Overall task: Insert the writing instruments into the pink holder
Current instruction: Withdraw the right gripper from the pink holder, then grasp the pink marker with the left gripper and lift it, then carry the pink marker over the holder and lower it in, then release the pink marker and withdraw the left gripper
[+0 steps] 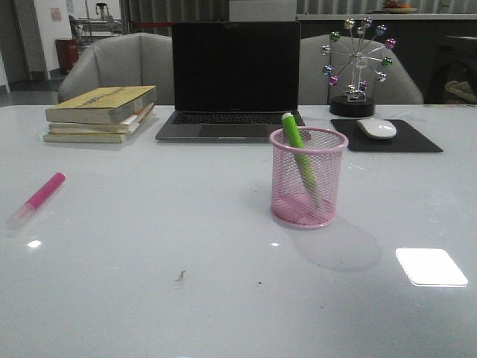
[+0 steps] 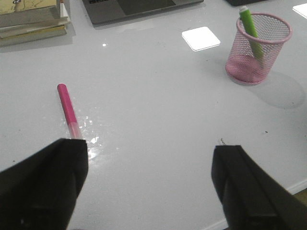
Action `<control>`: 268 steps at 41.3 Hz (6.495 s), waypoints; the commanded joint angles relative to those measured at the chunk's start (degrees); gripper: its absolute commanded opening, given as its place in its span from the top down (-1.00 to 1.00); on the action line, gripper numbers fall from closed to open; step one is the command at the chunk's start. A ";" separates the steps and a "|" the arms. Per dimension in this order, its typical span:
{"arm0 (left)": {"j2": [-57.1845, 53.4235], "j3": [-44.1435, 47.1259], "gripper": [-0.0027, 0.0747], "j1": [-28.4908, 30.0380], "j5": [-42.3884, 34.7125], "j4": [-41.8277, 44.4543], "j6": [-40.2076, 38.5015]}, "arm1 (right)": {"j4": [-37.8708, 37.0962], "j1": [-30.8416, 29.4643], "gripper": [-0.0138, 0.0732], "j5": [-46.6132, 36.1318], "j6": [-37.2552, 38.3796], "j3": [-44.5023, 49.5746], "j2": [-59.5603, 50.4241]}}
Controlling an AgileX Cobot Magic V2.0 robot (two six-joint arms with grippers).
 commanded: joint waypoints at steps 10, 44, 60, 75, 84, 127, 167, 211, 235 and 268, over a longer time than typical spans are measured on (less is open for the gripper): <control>0.50 -1.80 -0.57 -0.41 -4.39 -0.92 -0.28 | -0.41 0.11 -0.35 -1.66 0.45 1.49 -5.81; 54.97 -36.21 -0.57 21.74 11.48 -3.41 -0.42 | -0.41 0.11 -0.35 -0.82 0.45 1.49 -5.81; 76.28 -56.87 -0.57 21.63 15.21 -3.96 0.28 | -0.41 0.11 -0.35 -0.82 0.45 1.49 -5.81; 87.59 -70.09 -0.57 21.63 19.87 -3.86 1.28 | -0.41 0.11 -0.35 -0.82 0.45 1.49 -5.81; 89.30 -71.41 -0.57 21.63 20.64 -3.86 1.28 | -0.41 0.11 -0.35 -0.82 0.45 1.49 -5.81; 68.01 -56.22 0.70 20.29 7.45 -19.85 14.51 | -0.41 0.11 -0.35 -0.82 0.45 1.49 -5.81; 65.80 -35.69 0.70 -21.90 -73.06 -19.73 15.81 | -0.41 0.11 -0.35 -0.82 0.45 1.49 -5.81; 74.11 -45.14 -0.25 -22.01 -63.62 -17.95 16.34 | -0.41 0.11 -0.35 -0.82 0.45 1.49 -5.81; 35.03 -40.33 -0.25 -16.73 1.36 -12.65 16.71 | -0.41 0.11 -0.35 -0.82 0.45 1.49 -5.81; -11.90 0.01 -0.25 -16.73 5.89 -11.09 15.70 | -0.36 0.11 -0.35 -0.01 0.45 1.49 -5.81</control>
